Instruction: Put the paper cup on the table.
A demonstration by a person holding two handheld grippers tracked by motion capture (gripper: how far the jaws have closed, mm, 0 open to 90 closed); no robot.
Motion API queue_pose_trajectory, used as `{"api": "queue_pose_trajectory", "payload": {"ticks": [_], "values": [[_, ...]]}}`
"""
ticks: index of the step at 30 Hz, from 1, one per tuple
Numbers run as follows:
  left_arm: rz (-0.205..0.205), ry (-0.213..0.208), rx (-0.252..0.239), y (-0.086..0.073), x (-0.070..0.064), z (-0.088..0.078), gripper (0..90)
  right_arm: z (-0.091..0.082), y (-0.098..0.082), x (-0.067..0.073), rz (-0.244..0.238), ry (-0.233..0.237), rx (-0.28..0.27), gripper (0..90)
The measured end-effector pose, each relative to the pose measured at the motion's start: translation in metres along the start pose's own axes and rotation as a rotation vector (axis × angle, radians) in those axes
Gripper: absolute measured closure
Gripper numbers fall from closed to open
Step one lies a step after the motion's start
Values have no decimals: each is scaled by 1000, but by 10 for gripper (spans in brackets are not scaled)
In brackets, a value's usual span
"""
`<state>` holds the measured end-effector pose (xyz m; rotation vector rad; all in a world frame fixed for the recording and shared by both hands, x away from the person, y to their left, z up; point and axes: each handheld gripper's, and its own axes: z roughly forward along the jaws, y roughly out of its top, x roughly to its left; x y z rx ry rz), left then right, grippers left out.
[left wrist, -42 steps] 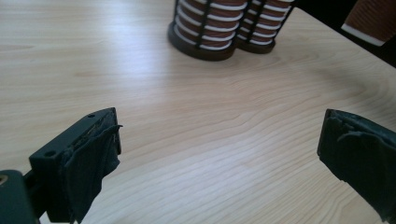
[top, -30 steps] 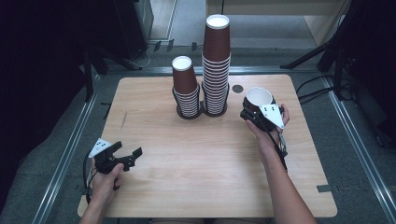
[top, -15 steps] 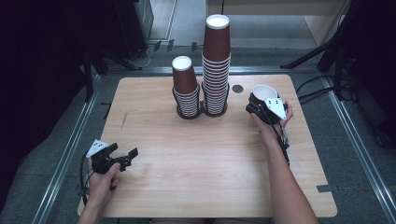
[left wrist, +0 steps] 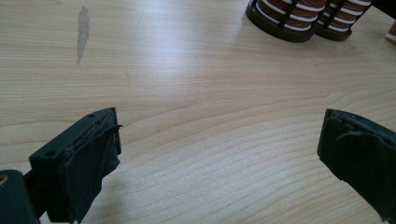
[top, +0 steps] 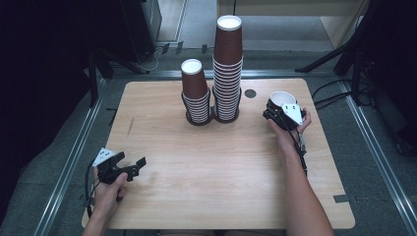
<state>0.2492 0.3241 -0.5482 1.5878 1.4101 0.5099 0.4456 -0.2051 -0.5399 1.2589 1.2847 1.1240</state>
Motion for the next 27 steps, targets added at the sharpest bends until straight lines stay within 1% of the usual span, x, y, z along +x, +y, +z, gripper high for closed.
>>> {"api": "queue_pose_trajectory", "payload": {"ticks": [3, 6, 10, 12, 15, 20, 22, 23, 25, 27], "values": [[-2, -5, -3, 0, 0, 0, 0, 0, 0, -1, -1, -7, 1, 103], [0, -6, -3, -1, 0, 1, 0, -1, -1, 1, -26, -1, 0, 103], [1, -9, -1, -1, -1, 1, 0, -2, -1, 3, -37, 0, 0, 101], [1, -11, 0, -1, -1, 1, 0, -3, -2, 4, -29, -2, 4, 100], [1, -16, -1, -2, -1, 1, 0, -4, -3, 5, -32, 0, 2, 97], [1, -16, -1, -2, -1, 1, 0, -6, -4, 3, -35, 17, 1, 76], [1, -15, -1, -2, -1, 1, 0, -6, -3, 3, -33, 17, 8, 51], [1, -15, 0, -2, -1, 2, 0, -7, -3, 2, -25, 28, 15, 34], [2, -15, 0, -2, -1, 2, 0, -7, -3, 2, -19, 34, 25, 29], [1, -14, 0, -2, -1, 2, 0, -8, -3, 2, -24, 41, 33, 19]]}}
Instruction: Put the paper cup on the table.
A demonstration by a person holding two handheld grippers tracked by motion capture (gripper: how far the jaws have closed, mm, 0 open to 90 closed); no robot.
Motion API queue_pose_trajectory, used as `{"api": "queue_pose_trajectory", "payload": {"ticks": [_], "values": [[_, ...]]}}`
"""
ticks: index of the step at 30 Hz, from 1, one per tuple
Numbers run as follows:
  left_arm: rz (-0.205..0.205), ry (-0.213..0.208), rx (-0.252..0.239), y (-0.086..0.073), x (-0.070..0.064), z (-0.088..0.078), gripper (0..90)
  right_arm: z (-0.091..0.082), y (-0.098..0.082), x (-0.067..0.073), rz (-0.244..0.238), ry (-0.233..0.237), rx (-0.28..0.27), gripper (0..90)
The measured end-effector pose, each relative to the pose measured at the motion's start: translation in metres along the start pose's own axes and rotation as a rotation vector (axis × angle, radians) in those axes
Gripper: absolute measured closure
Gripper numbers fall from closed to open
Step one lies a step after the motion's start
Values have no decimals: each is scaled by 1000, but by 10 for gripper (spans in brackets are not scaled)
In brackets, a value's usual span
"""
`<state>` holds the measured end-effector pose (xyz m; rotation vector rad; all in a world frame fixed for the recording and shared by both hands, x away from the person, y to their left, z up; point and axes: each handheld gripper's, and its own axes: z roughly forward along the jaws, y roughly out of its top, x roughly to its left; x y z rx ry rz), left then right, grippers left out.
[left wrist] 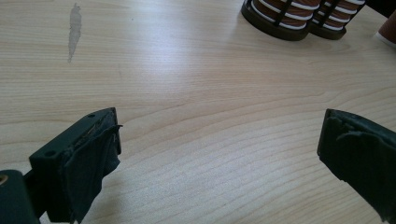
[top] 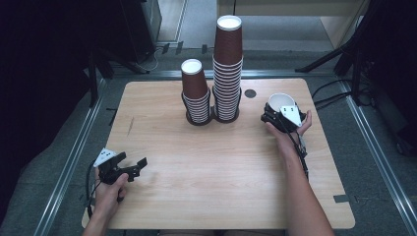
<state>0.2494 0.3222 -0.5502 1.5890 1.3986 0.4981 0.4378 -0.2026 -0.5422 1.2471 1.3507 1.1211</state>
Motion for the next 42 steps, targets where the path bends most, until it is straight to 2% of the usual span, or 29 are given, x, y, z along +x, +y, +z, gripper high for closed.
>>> {"api": "queue_pose_trajectory", "payload": {"ticks": [8, 16, 32, 42], "values": [[0, -2, 1, 0, 0, 0, 0, -5, 6, 1, 8, 23, -2, 0], [-1, -5, 2, 0, 0, 0, 0, -15, 6, -3, -5, 33, -4, 0], [4, -2, 3, -1, -1, 1, 0, -44, 11, -15, -4, 79, -38, 0], [7, -1, 5, -1, -1, 1, 0, -67, 11, -25, 7, 85, -61, 0]]}}
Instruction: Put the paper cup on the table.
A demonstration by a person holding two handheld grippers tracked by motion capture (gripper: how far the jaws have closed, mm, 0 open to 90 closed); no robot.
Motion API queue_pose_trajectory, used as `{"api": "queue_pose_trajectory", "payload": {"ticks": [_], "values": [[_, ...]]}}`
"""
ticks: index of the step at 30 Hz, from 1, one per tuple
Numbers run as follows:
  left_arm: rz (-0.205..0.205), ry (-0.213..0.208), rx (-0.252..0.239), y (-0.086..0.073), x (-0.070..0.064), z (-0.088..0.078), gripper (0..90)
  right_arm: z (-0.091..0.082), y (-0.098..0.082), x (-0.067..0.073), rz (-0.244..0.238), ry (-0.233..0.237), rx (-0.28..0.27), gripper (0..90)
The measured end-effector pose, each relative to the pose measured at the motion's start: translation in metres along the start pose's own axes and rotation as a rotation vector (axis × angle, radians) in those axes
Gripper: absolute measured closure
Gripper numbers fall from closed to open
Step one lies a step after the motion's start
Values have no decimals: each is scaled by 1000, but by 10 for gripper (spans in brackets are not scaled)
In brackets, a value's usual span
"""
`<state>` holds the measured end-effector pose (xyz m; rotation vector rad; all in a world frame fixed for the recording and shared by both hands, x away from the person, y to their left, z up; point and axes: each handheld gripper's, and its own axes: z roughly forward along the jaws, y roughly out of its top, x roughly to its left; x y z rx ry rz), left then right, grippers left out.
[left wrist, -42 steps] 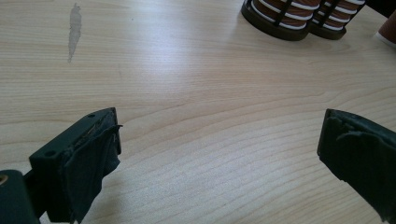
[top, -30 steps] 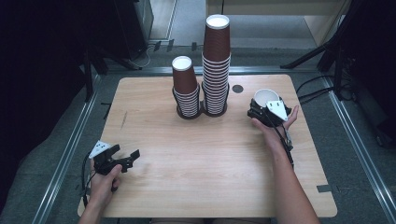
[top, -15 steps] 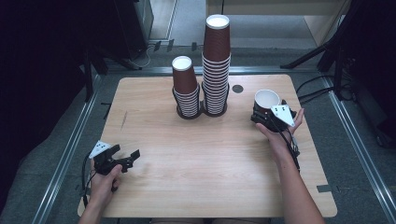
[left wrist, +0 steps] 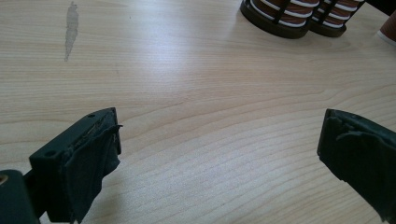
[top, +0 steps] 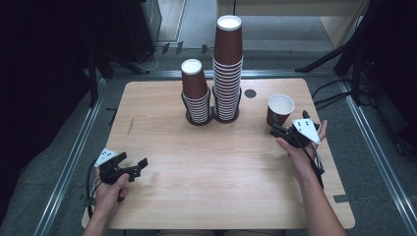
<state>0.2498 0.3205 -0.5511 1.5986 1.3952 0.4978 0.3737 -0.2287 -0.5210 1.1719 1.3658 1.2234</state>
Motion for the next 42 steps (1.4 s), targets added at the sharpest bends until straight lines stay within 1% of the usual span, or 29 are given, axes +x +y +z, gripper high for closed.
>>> {"api": "queue_pose_trajectory", "payload": {"ticks": [3, 4, 7, 14, 19, 26, 28, 31, 40, 42], "values": [[1, 1, 1, 0, 0, 0, 0, -8, 0, -4, -10, 5, -10, 0], [2, 1, 1, 0, 0, 0, 0, -10, 0, -4, -4, 6, -6, 0], [2, 1, 1, 0, 0, 0, 0, -18, -2, -7, -21, 5, -7, 0], [4, 1, 1, 0, 0, 0, 0, -37, -4, -16, -29, 4, -13, 0], [5, 2, 3, 0, 0, 0, 0, -52, -9, -24, -11, 0, -12, 0], [7, 3, 3, 0, -1, 0, 0, -75, -14, -34, -17, 0, -8, 0], [7, 4, 3, 0, -1, 0, 0, -82, -16, -38, -7, 0, -8, 0], [5, 4, 3, 0, 0, 0, 0, -92, -19, -43, -8, -6, -9, 0], [6, 7, 2, 0, -1, 0, 0, -113, -30, -57, -13, -31, 11, 0], [5, 8, 2, 0, -1, 0, 0, -118, -31, -59, -6, -36, 12, 0]]}}
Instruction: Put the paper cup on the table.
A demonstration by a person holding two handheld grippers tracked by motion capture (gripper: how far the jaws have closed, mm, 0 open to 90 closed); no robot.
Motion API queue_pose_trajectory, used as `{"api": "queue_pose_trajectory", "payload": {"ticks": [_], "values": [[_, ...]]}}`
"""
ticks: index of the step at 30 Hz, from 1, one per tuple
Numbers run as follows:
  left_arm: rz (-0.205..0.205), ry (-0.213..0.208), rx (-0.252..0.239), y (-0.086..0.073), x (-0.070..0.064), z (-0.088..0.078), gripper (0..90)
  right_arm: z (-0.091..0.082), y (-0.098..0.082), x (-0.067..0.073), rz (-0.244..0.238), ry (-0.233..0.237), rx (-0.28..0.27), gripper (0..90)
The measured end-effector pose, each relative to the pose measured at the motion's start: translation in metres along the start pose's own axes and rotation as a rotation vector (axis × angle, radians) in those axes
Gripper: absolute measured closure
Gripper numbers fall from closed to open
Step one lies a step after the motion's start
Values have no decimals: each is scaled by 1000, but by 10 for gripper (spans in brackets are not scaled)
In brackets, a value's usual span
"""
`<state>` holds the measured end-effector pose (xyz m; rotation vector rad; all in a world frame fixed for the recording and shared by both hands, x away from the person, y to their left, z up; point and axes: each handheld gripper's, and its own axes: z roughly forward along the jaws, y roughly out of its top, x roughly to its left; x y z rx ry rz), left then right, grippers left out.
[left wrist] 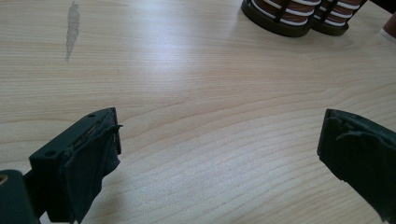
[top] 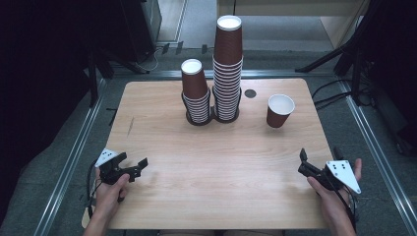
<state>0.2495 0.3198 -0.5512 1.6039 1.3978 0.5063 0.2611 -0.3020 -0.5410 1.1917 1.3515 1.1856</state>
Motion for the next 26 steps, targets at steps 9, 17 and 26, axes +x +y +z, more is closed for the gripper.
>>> {"api": "queue_pose_trajectory", "payload": {"ticks": [9, 17, 26], "values": [[1, 1, -1, 0, 0, 0, 0, -18, -8, -6, -9, -7, 13, 0], [1, 1, -2, 0, 0, 0, 0, -35, -11, -13, 1, -18, 15, 0], [-1, -1, -2, 0, 0, 0, 0, -47, -10, -12, -5, 29, 36, 0]]}}
